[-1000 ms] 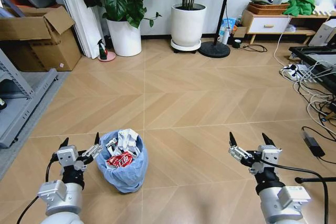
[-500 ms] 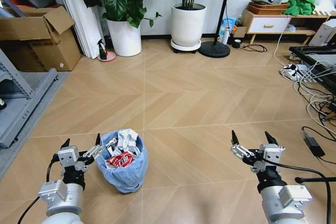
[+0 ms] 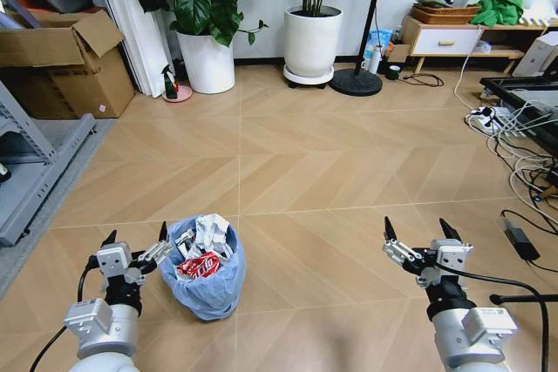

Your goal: Pick up the trash bin and place the garbage on the floor into it.

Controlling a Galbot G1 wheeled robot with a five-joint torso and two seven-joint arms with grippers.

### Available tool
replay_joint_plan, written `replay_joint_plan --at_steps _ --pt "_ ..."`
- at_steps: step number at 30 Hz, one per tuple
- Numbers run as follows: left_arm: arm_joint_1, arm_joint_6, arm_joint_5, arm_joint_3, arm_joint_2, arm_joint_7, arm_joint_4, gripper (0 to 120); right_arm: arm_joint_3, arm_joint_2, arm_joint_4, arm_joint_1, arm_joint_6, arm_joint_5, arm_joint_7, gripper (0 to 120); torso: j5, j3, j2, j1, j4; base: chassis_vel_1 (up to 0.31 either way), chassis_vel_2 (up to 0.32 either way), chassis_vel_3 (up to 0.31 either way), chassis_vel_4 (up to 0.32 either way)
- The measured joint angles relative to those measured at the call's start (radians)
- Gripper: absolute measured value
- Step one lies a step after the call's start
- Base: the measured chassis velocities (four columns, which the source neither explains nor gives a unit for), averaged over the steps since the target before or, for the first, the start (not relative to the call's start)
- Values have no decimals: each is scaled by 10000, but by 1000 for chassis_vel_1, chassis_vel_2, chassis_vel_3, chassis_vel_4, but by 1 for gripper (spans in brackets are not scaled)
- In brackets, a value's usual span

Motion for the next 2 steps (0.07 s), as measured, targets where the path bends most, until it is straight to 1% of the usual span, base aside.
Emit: replay_joint_plan --at_steps 2 --pt "0 0 -2 0 2 0 2 100 0 -2 -1 0 1 1 2 100 0 0 0 0 0 0 0 0 0"
